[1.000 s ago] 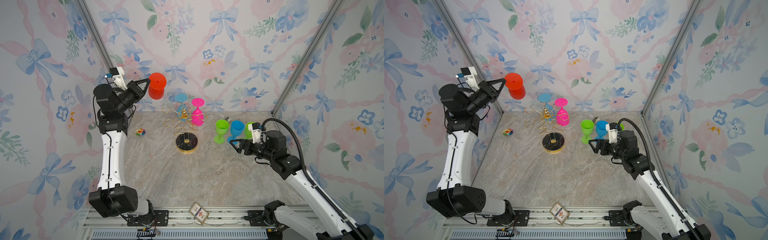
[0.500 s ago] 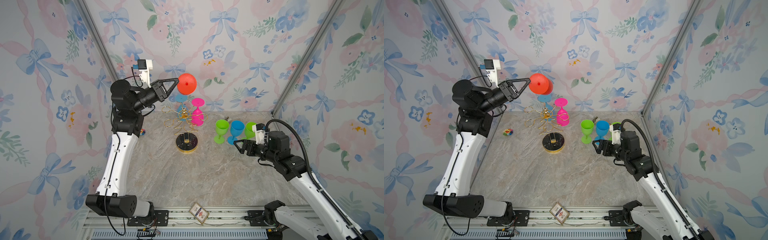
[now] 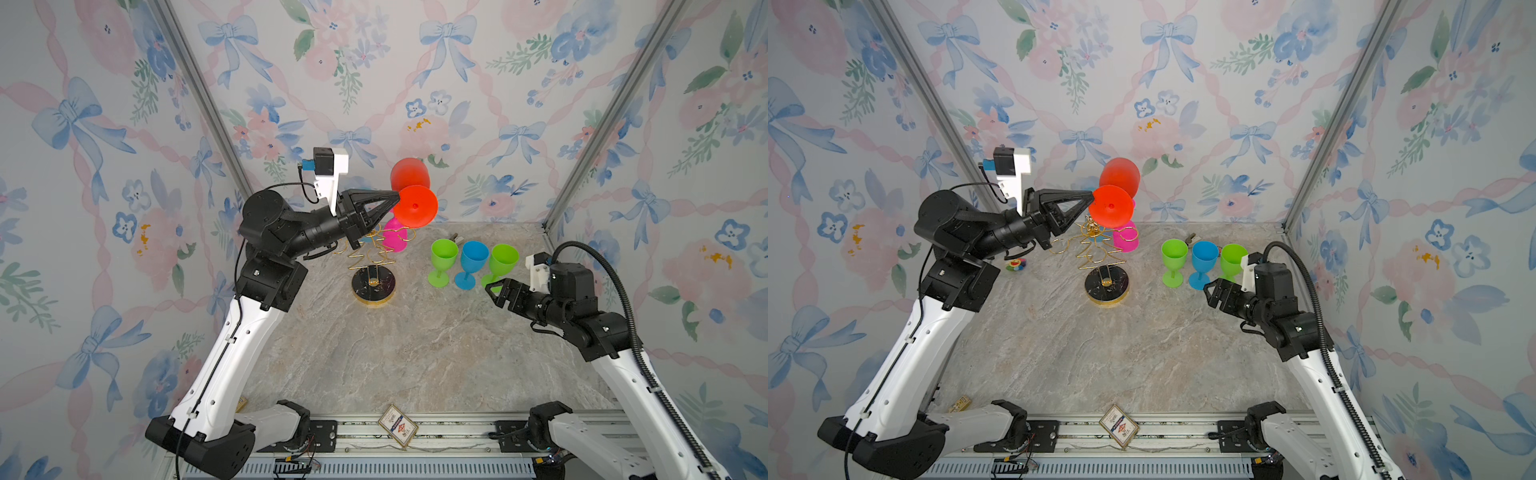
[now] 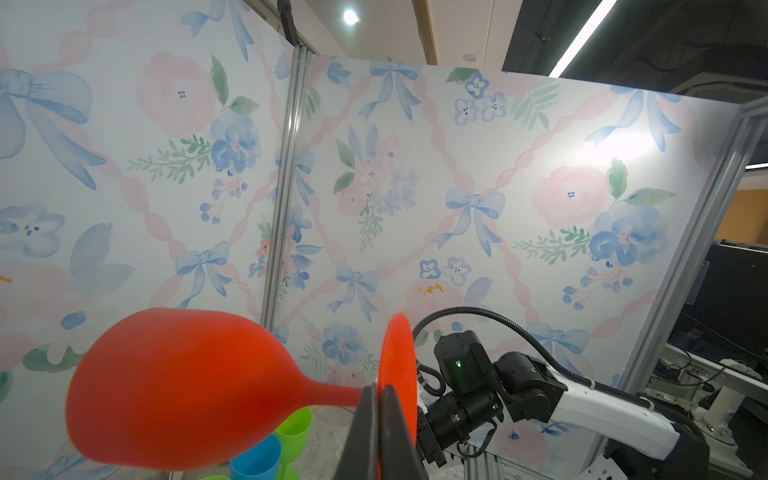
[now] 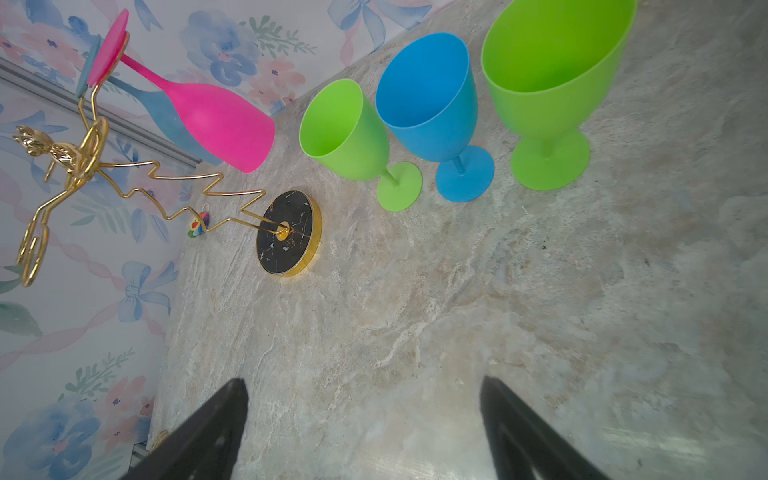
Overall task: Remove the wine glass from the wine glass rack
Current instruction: 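Lift and swing the red glass toward the right gripper while right moves toward it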
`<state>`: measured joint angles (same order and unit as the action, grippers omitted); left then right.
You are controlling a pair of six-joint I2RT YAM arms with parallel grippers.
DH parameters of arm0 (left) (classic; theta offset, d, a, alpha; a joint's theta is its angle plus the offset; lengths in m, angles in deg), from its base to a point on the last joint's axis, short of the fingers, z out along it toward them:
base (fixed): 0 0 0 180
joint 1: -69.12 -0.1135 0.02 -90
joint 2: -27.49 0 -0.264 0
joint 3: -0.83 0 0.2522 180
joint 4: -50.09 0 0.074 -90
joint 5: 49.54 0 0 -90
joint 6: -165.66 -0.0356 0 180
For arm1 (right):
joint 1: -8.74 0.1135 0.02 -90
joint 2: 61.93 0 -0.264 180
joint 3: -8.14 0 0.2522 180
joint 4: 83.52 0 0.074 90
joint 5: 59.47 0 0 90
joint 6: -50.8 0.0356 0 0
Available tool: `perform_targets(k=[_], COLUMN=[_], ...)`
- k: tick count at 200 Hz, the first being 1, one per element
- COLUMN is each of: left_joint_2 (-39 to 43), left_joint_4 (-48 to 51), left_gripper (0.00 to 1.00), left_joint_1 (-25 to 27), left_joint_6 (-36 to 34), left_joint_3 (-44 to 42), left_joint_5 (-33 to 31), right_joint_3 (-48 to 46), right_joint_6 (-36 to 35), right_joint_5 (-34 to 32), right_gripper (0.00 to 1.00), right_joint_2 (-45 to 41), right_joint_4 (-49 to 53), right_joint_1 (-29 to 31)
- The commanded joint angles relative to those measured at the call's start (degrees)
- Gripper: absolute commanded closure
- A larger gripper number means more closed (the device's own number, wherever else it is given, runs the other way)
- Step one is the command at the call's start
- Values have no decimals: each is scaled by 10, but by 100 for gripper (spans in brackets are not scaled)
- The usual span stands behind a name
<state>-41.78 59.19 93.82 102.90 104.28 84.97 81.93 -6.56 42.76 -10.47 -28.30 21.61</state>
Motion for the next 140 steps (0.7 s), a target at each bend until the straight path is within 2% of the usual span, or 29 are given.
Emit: perform_targets(k=[1,52,140], left_joint_2=[26,82,79], left_joint_4=[-9,-9,-8], left_gripper=[100,100,100], left_joint_1=[43,175,354], left_joint_6=[-99,-272,-424], left_joint_3=[-36,-130,-221], left_joint_5=[-51,-174,-362], right_joint_3=[13,23,65], right_joint_6=[16,25,28], right_joint_5=[18,44,70], right_gripper=[10,10,10], right_joint_2=[-11,0,21], right_joint_4=[30,70,110], right_joint_1=[-22,-71,-99])
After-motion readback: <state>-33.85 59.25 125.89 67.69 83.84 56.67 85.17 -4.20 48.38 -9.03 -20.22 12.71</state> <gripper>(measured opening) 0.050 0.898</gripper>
